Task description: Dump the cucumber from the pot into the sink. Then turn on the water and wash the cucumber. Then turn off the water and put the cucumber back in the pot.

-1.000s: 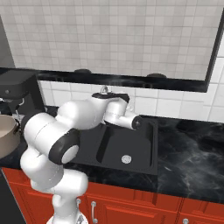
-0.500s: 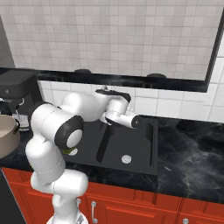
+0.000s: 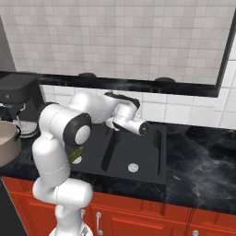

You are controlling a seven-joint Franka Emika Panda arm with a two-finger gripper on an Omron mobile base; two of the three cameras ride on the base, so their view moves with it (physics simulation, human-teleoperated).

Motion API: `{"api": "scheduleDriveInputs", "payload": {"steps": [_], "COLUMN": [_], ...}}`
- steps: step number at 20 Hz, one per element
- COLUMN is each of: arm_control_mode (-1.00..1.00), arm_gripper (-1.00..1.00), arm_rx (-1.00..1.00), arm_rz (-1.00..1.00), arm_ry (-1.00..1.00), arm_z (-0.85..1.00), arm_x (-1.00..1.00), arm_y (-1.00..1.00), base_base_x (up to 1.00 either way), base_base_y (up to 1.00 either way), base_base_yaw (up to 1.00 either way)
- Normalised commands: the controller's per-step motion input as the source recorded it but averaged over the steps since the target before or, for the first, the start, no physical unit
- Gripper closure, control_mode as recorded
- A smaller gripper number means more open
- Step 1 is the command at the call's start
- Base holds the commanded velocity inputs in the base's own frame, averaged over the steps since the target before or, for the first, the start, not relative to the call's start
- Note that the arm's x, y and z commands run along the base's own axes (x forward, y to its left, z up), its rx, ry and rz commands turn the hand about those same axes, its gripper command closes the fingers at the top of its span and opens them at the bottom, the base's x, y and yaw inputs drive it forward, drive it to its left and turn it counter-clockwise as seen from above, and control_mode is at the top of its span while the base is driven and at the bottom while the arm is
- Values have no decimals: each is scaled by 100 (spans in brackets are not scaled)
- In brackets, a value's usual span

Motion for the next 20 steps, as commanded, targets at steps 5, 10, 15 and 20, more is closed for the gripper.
{"api": "scheduleDriveInputs", "payload": {"steps": [5,10,15,20], "arm_control_mode": [-100,-100,-100,-100], "arm_gripper": [-100,-100,-100,-100], "arm_rx": [7,7,4,3], "arm_rz": [0,0,0,0], "arm_ry": [0,0,0,0], "arm_z": [-16,-16,-17,-17], "arm_x": [30,28,30,32], "arm_y": [-7,-7,-1,0], "base_base_x": [0,0,0,0], "base_base_y": [0,0,0,0], "base_base_yaw": [0,0,0,0]}}
